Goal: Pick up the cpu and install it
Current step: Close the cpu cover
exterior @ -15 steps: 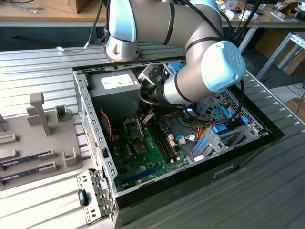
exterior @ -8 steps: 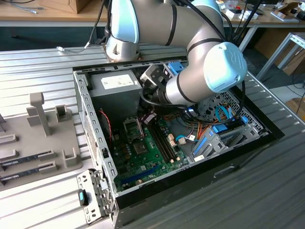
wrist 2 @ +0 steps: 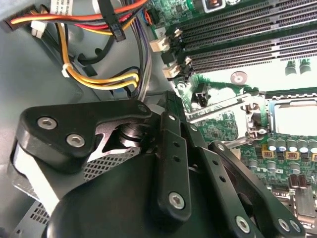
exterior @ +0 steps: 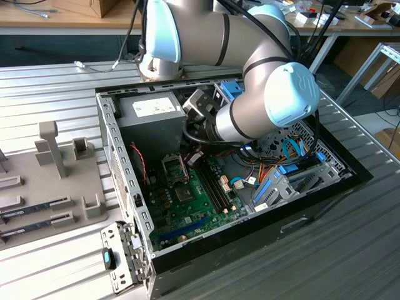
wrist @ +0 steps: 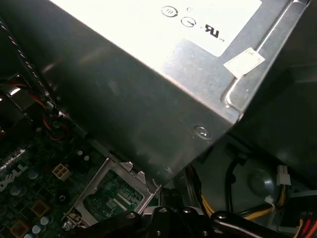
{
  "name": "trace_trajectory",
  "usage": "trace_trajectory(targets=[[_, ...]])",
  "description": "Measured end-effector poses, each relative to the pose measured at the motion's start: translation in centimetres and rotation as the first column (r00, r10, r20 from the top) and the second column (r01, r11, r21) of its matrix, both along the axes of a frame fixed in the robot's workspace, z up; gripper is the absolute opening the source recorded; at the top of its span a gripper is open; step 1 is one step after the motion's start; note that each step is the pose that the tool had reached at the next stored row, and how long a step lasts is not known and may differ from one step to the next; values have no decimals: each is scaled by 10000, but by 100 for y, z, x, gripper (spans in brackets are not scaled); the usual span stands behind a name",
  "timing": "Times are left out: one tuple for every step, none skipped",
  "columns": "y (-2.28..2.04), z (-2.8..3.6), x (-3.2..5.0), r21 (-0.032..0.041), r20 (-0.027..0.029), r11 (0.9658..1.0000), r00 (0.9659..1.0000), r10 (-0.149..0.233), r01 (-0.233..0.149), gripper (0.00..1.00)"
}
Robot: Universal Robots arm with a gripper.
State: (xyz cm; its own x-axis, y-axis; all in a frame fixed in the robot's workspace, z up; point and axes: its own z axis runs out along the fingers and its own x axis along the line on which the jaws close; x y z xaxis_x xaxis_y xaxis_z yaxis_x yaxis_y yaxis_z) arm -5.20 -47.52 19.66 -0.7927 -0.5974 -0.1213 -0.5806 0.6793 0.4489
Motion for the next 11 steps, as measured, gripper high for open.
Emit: trace_trajectory(targets=[[-2,2,-2,5,1,10000,10000,1,-1,11],[-3,3,-3,9,2,10000,10000,1,-1,11],[-3,7,-3,14,2,10000,10000,1,-1,11],[-3,14,-3,18,3,10000,10000,0,0,11],[-3,21,-3,19,2,10000,10000,0,0,11],[-3,31,-4,20,2,10000,10000,0,0,11],[-3,53,-4,22,2,10000,10000,0,0,11],[-3,75,-4,24,2,10000,10000,-1,1,11],[-3,85,-4,25,3,10000,10000,-1,1,11],[-2,89,-4,29,4,10000,10000,-1,1,11],[-2,89,-3,30,4,10000,10000,0,0,11]])
